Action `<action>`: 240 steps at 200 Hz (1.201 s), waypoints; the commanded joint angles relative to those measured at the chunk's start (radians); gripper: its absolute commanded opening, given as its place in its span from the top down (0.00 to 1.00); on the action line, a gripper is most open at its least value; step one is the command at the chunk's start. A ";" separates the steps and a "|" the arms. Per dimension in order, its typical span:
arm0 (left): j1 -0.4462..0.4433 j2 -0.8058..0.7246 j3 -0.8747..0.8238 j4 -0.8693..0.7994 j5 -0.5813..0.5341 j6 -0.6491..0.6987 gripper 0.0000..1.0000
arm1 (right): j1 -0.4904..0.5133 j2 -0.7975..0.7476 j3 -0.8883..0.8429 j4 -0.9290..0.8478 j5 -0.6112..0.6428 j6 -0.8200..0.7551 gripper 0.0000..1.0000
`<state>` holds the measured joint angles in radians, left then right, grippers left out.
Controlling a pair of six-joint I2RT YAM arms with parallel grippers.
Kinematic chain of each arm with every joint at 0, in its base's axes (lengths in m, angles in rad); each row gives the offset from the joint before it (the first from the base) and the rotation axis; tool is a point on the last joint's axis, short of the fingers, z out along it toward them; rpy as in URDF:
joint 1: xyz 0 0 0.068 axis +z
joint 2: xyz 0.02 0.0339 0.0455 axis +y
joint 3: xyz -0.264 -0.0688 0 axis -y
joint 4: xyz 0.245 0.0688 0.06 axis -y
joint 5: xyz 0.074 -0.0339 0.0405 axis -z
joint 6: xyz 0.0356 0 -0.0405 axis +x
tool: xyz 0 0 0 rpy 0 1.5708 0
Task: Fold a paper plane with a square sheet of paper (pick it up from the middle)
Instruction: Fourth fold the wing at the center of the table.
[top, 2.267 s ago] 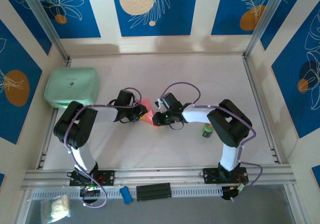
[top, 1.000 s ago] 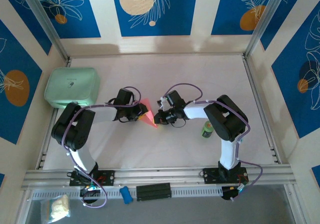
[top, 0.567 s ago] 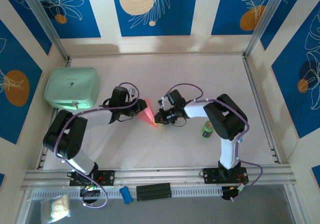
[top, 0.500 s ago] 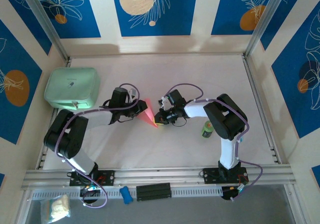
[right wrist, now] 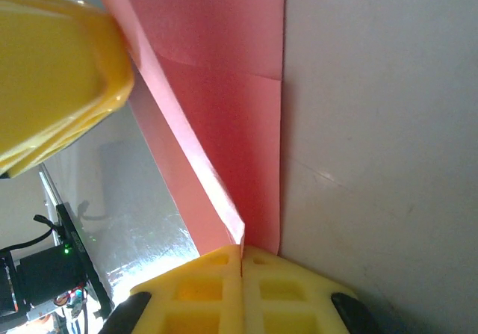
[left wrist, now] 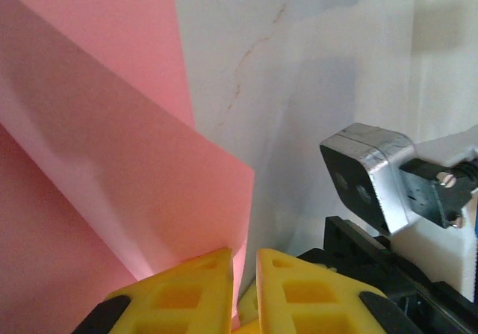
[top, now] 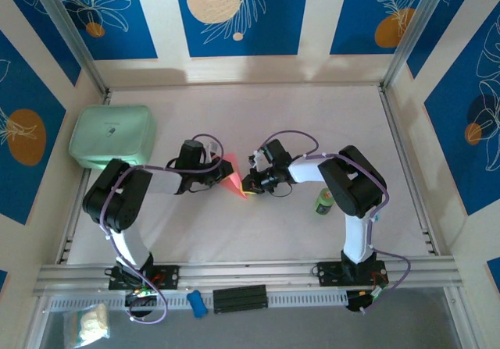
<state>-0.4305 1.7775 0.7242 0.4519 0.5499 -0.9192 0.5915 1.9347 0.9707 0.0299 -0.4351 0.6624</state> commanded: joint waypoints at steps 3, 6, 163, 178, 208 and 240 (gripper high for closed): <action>-0.008 0.022 0.003 0.051 0.025 -0.015 0.84 | -0.014 0.027 -0.001 -0.065 0.012 0.005 0.98; -0.008 0.024 0.002 0.052 0.027 -0.014 0.84 | -0.013 0.027 -0.001 -0.065 0.012 0.006 0.98; -0.013 0.094 0.035 0.110 0.055 -0.034 0.83 | -0.016 0.036 -0.004 -0.089 0.030 0.000 0.87; -0.013 0.096 0.035 0.109 0.053 -0.036 0.83 | -0.016 0.039 -0.001 -0.093 0.033 -0.001 0.90; -0.013 0.101 0.035 0.105 0.051 -0.036 0.83 | -0.016 0.041 0.000 -0.099 0.036 -0.001 0.94; -0.013 0.112 0.038 0.107 0.052 -0.039 0.83 | -0.016 0.045 0.002 -0.105 0.039 -0.002 0.95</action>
<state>-0.4370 1.8576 0.7403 0.5396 0.5800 -0.9455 0.5858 1.9366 0.9745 0.0135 -0.4412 0.6662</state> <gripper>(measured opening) 0.169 0.056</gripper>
